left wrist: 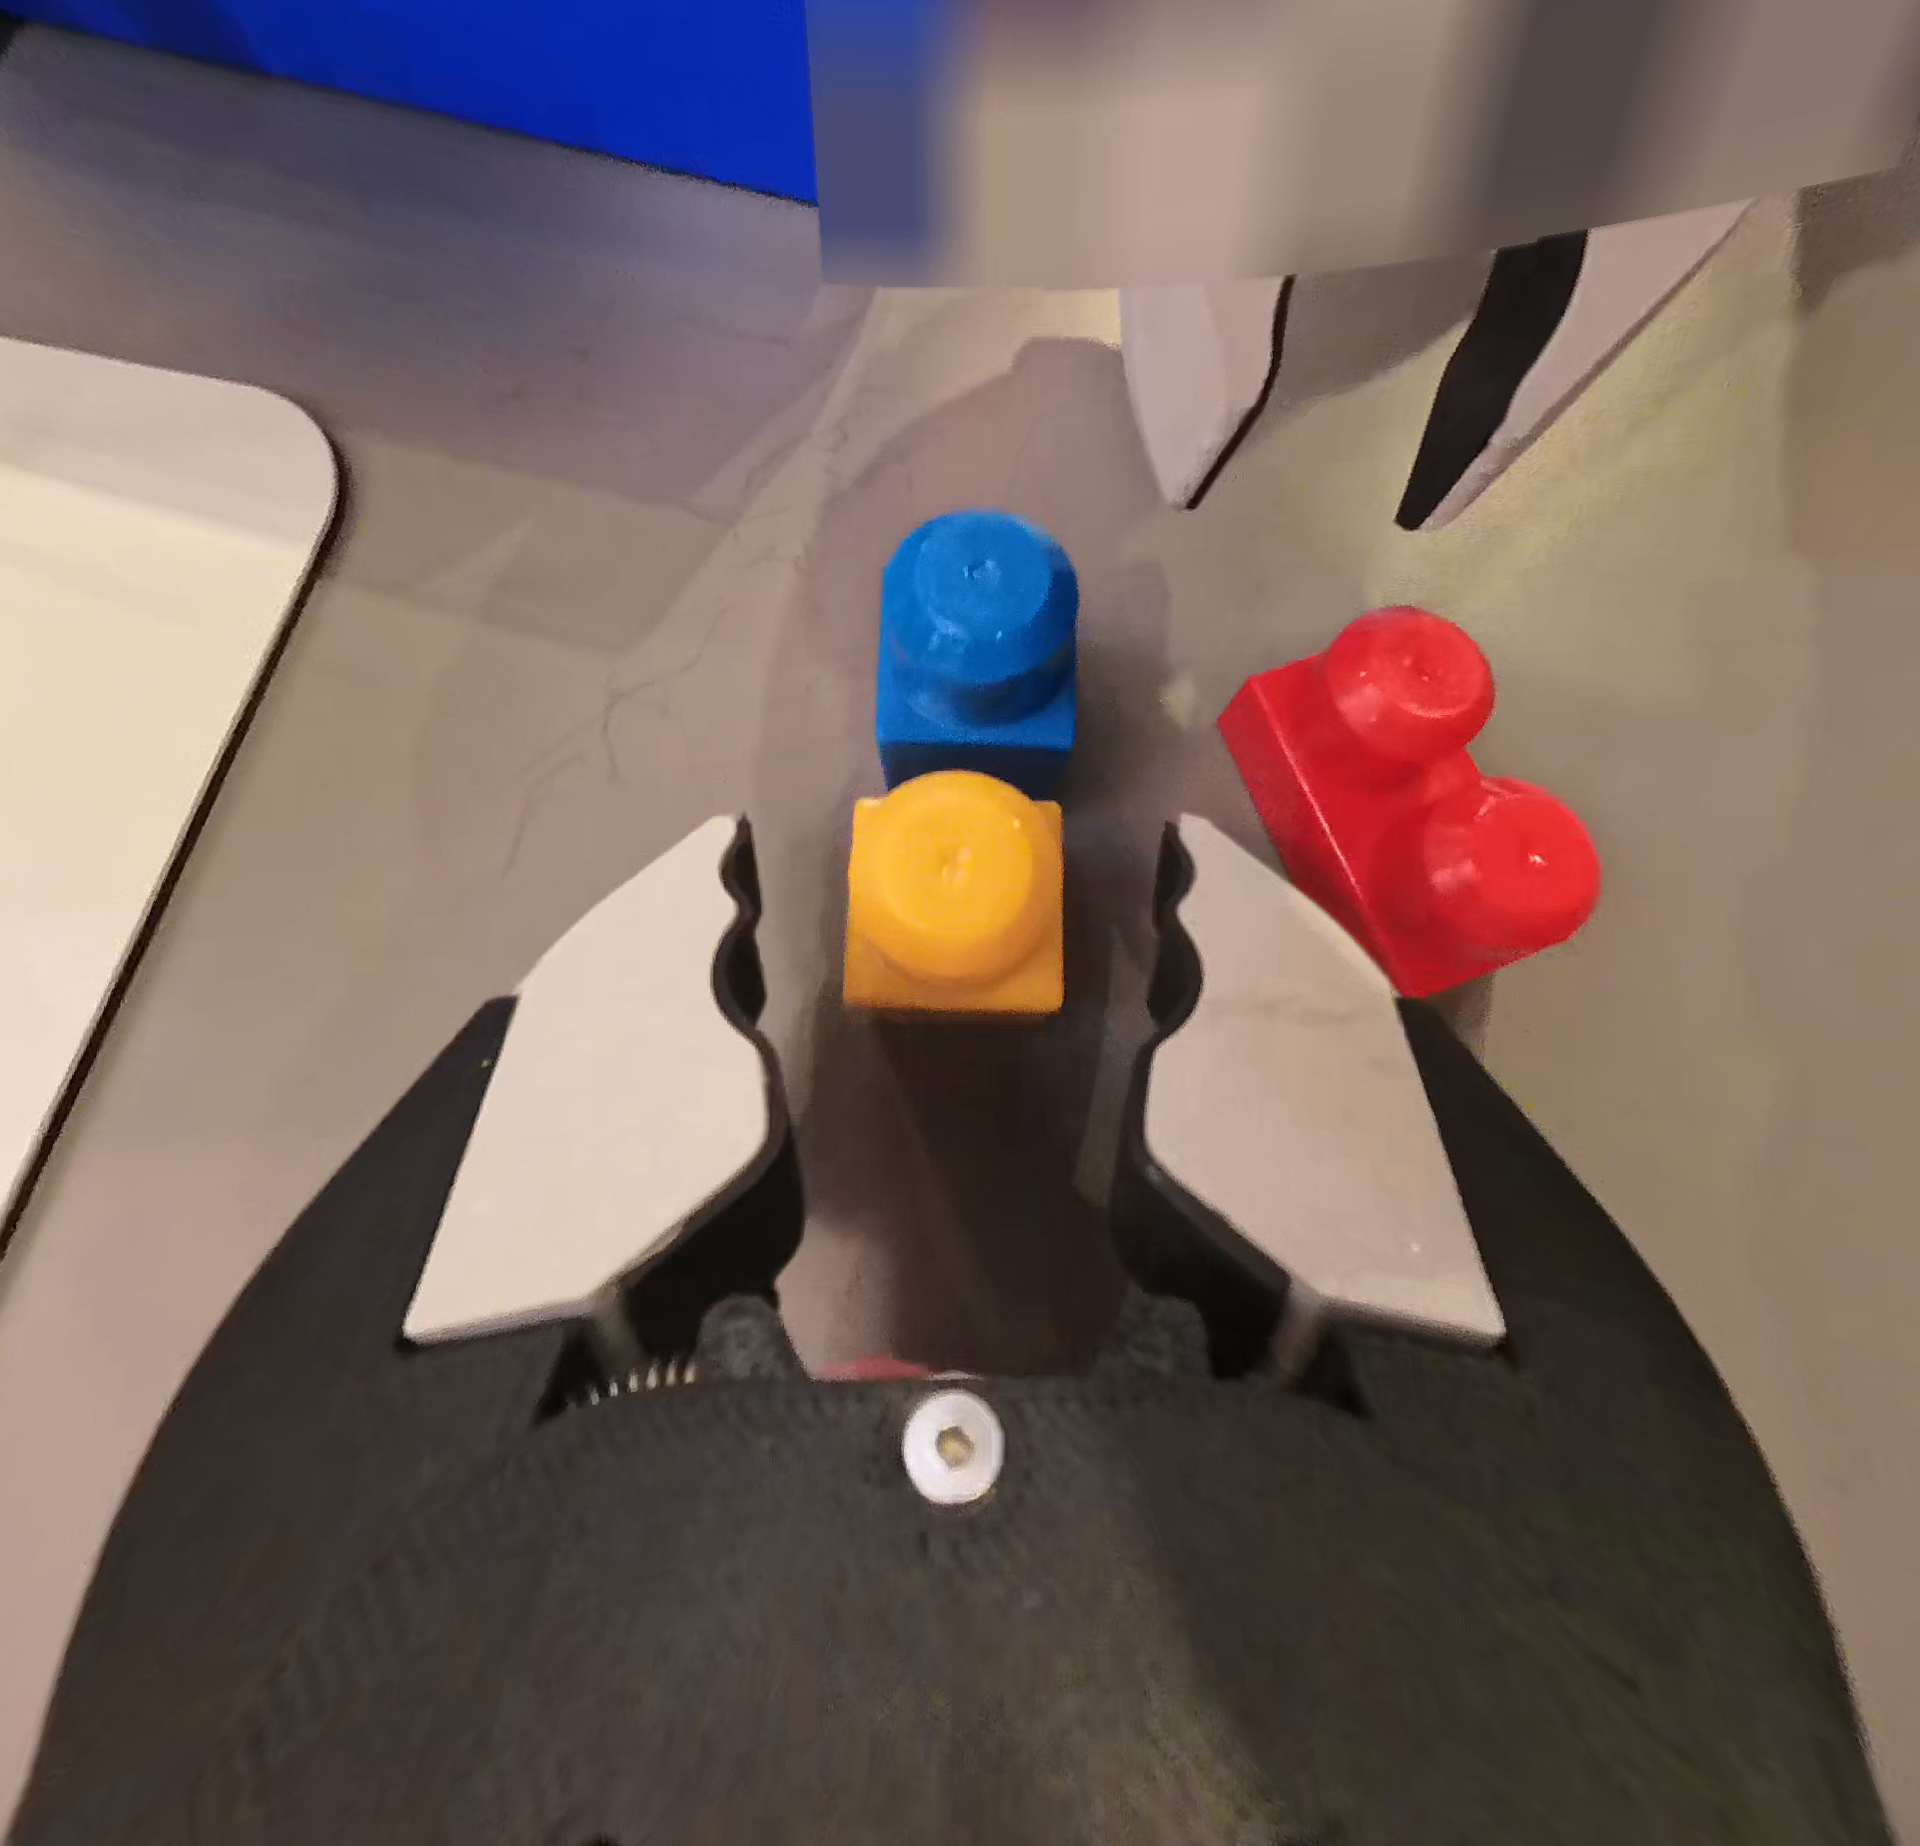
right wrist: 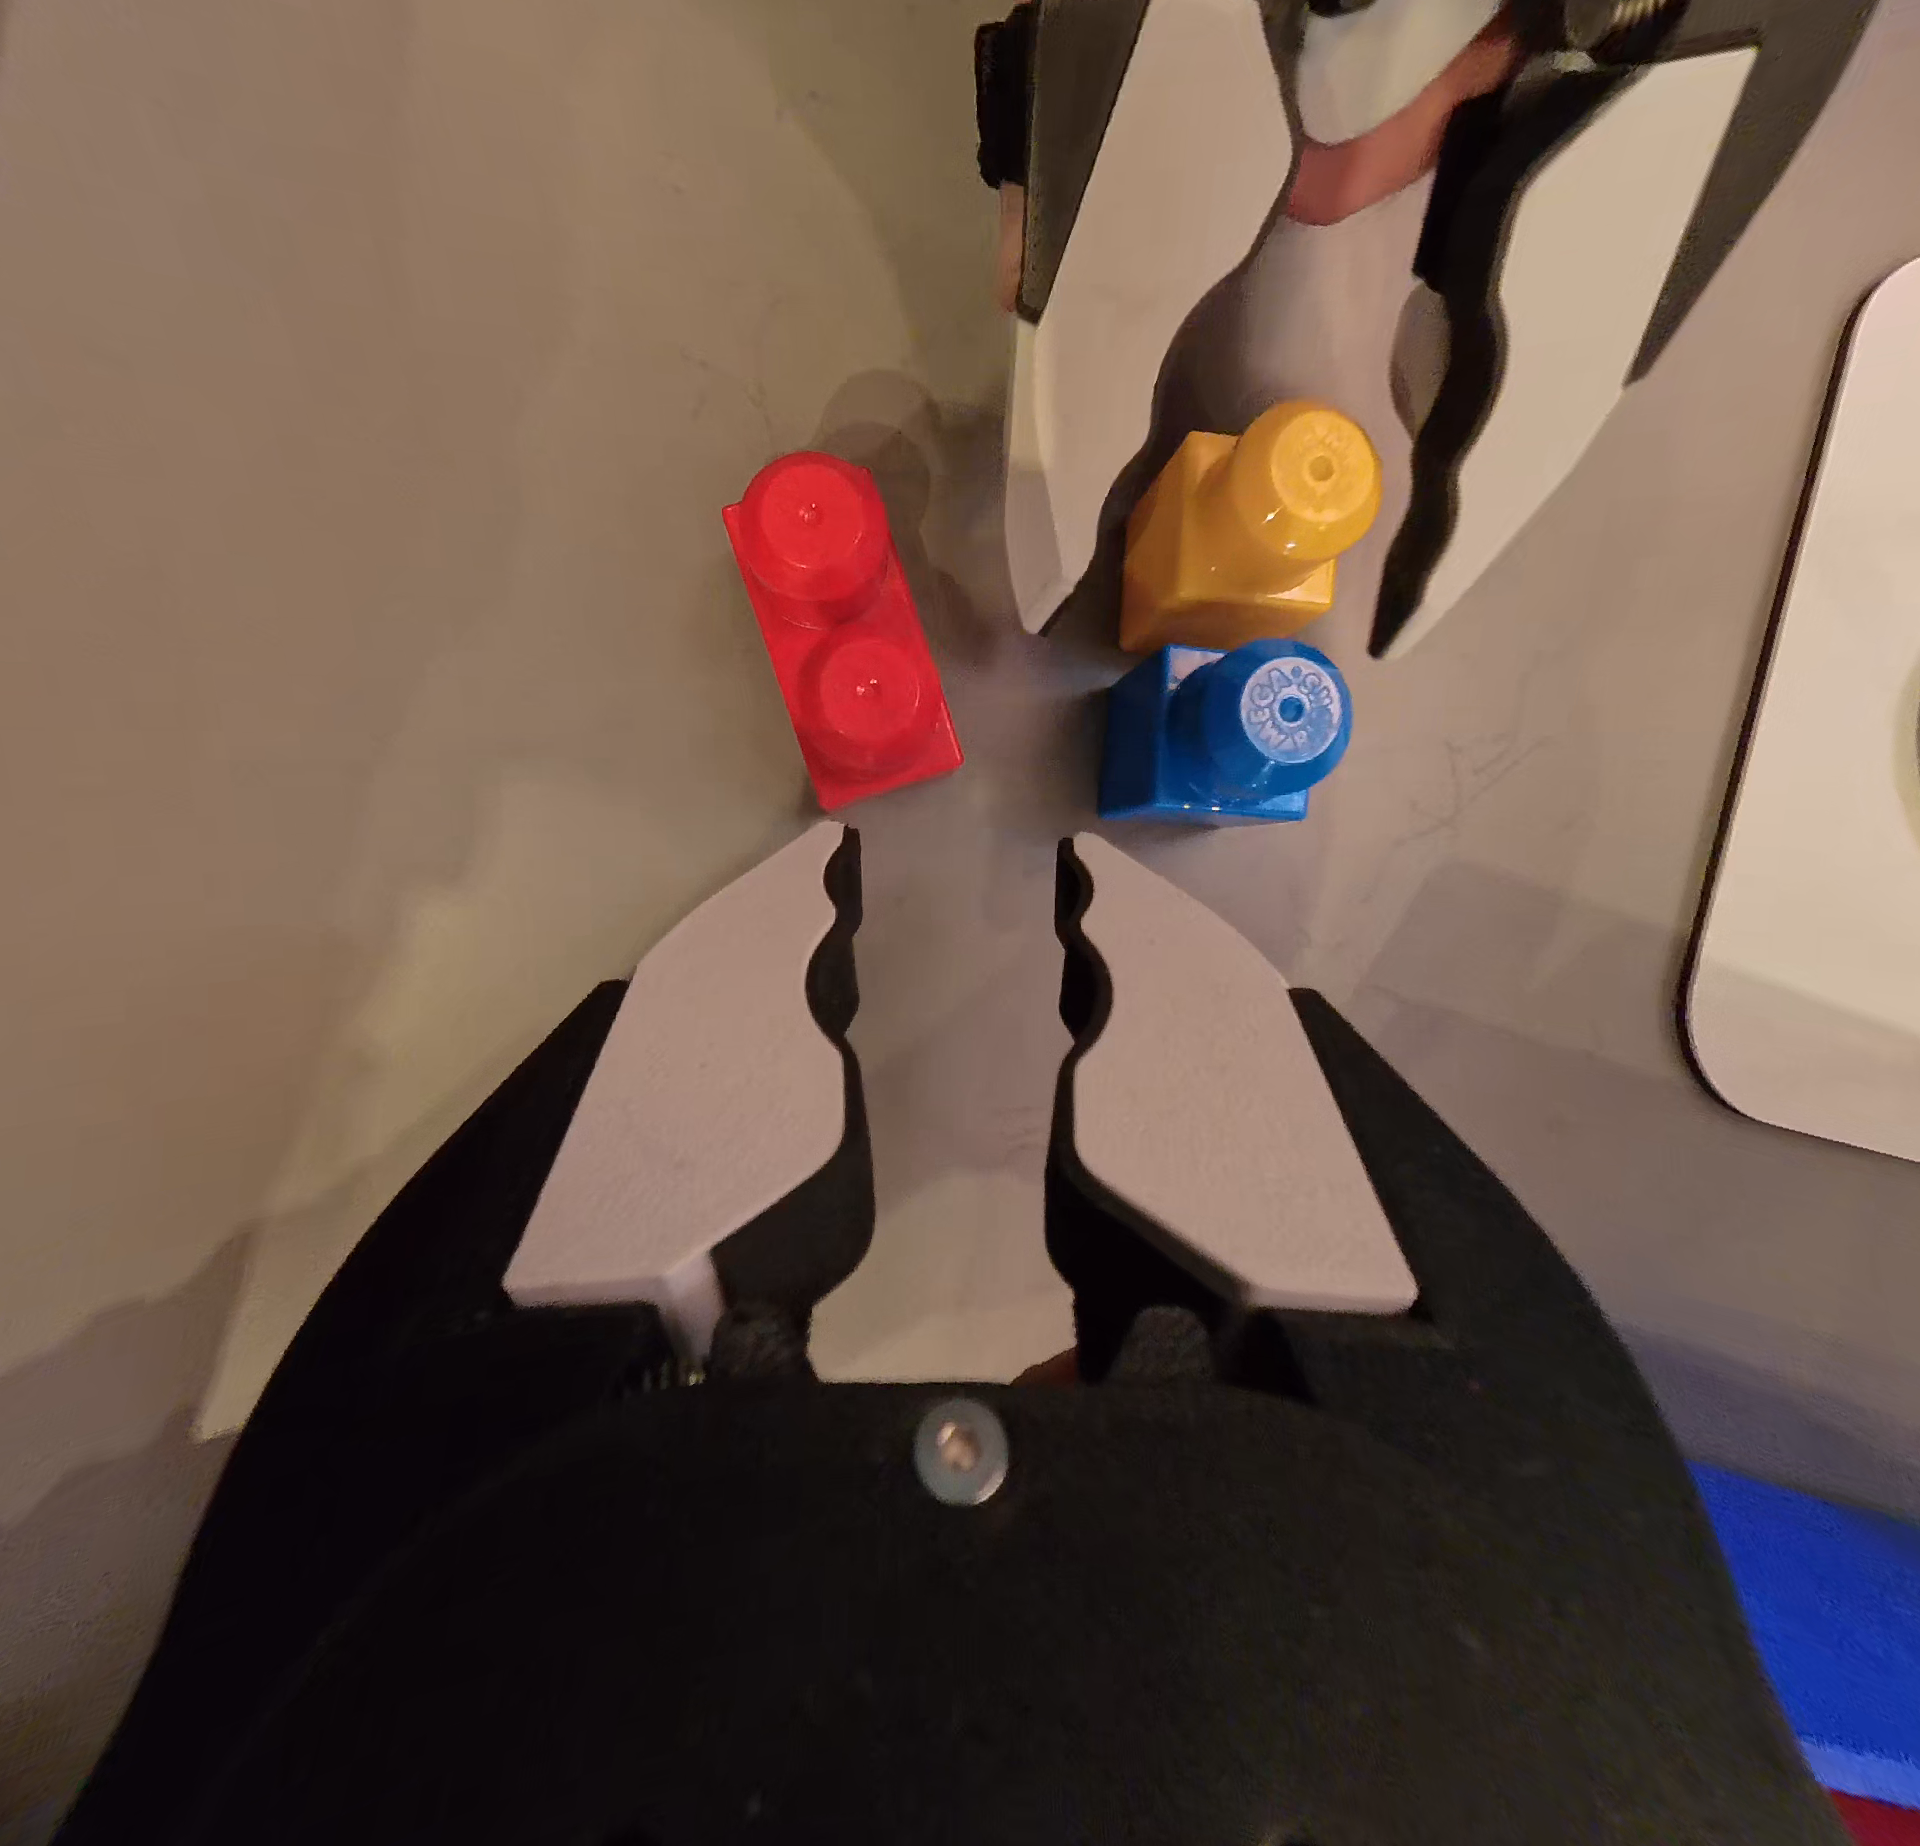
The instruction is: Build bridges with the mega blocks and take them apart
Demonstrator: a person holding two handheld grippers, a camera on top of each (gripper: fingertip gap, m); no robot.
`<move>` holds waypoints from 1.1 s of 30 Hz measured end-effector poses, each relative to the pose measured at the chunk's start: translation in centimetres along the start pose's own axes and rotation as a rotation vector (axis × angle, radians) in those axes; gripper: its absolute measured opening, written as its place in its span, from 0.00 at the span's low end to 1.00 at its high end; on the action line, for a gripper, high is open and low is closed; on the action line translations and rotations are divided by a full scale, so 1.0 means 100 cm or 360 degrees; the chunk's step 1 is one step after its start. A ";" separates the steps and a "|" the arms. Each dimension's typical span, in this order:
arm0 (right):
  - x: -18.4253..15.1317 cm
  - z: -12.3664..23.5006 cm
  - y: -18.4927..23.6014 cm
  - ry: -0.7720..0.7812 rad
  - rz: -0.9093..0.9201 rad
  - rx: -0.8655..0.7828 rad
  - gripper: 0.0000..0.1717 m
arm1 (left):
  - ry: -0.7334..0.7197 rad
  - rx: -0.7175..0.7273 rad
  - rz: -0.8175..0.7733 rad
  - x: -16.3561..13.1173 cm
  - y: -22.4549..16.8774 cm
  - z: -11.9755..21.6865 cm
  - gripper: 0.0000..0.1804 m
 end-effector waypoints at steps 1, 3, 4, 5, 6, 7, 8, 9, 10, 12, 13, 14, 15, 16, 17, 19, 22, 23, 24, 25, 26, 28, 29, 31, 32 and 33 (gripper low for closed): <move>0.000 -0.001 0.000 0.0003 0.0000 0.0004 0.21 | -0.0020 0.0001 0.0009 -0.002 -0.001 0.000 0.37; 0.000 -0.002 0.001 0.0006 0.0001 0.0007 0.21 | -0.0026 0.0018 -0.0003 -0.002 -0.003 0.001 0.34; 0.000 -0.002 0.001 0.0008 0.0003 0.0008 0.21 | -0.0046 0.0035 -0.0012 -0.001 -0.004 0.001 0.32; 0.001 -0.002 0.002 0.0008 0.0006 0.0008 0.21 | -0.0048 0.0042 -0.0018 -0.001 -0.004 0.002 0.30; 0.001 -0.002 0.002 0.0007 0.0008 0.0007 0.21 | -0.0035 0.0048 -0.0023 -0.001 -0.004 0.001 0.30; 0.001 -0.001 0.002 0.0006 0.0008 0.0006 0.21 | -0.0029 0.0054 -0.0043 -0.001 -0.004 0.001 0.29; 0.001 -0.001 0.002 0.0005 0.0009 0.0004 0.21 | -0.0031 0.0067 -0.0072 -0.001 -0.004 0.001 0.29; 0.001 0.000 0.002 0.0003 0.0008 0.0003 0.21 | -0.0028 0.0093 -0.0081 0.000 -0.003 0.000 0.31; 0.001 0.000 0.001 0.0001 0.0006 0.0001 0.21 | -0.0011 0.0102 -0.0077 0.000 -0.002 -0.001 0.33; 0.001 0.001 0.001 0.0000 0.0006 0.0001 0.21 | 0.0061 0.0043 -0.0101 -0.002 -0.003 -0.006 0.29; 0.001 0.001 0.001 0.0000 0.0007 0.0000 0.21 | 0.0097 0.0032 -0.0119 -0.002 -0.004 -0.008 0.24; 0.001 0.000 0.002 0.0001 0.0009 0.0000 0.21 | 0.0095 0.0030 -0.0133 -0.002 -0.005 -0.008 0.23; 0.001 0.000 0.002 0.0002 0.0010 0.0000 0.21 | 0.0098 0.0034 -0.0136 -0.001 -0.005 -0.008 0.23; 0.002 0.000 0.002 0.0003 0.0011 0.0002 0.21 | 0.0100 0.0051 -0.0129 -0.002 -0.005 -0.008 0.23; 0.002 0.000 0.002 0.0003 0.0010 0.0002 0.21 | 0.0103 0.0077 -0.0126 -0.003 -0.004 -0.007 0.23; 0.001 0.000 0.002 0.0003 0.0008 0.0001 0.21 | 0.0096 0.0119 -0.0120 -0.005 -0.001 -0.003 0.23; 0.001 0.001 0.001 -0.0007 0.0002 -0.0001 0.21 | -0.0054 0.0157 0.0001 -0.004 0.004 0.010 0.23; 0.002 0.001 0.001 -0.0019 -0.0001 -0.0007 0.21 | -0.0131 0.0163 0.0055 -0.004 0.006 0.017 0.23; 0.003 0.003 0.000 -0.0044 -0.0010 -0.0007 0.21 | -0.0259 0.0163 0.0114 -0.003 0.007 0.026 0.23; 0.004 0.005 -0.001 -0.0082 -0.0021 -0.0009 0.21 | -0.0435 0.0134 0.0196 -0.002 0.007 0.036 0.23; 0.006 0.007 -0.002 -0.0133 -0.0034 -0.0032 0.21 | -0.0624 0.0087 0.0308 -0.001 0.008 0.046 0.23; 0.014 0.015 -0.008 -0.0298 -0.0043 -0.0184 0.21 | -0.0998 -0.0050 0.0563 -0.001 0.008 0.063 0.23; 0.019 0.020 -0.011 -0.0396 -0.0036 -0.0287 0.21 | -0.1178 -0.0138 0.0681 -0.001 0.007 0.069 0.23; 0.028 0.032 -0.015 -0.0599 -0.0051 -0.0490 0.21 | -0.1453 -0.0244 0.0845 0.000 0.004 0.075 0.23; 0.033 0.036 -0.014 -0.0693 -0.0048 -0.0540 0.22 | -0.1520 -0.0279 0.0891 0.001 0.002 0.075 0.23; 0.037 0.038 -0.012 -0.0758 -0.0030 -0.0604 0.22 | -0.1575 -0.0312 0.0928 0.004 -0.001 0.073 0.23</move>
Point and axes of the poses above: each gripper's, where its closed fingertips meet, z back along the fingers, x out of its top, y = z × x across the jaws, the point moved 9 cm from there along z, back along the fingers, and after that the axes turned 8 degrees about -z, right-handed, at the moved point
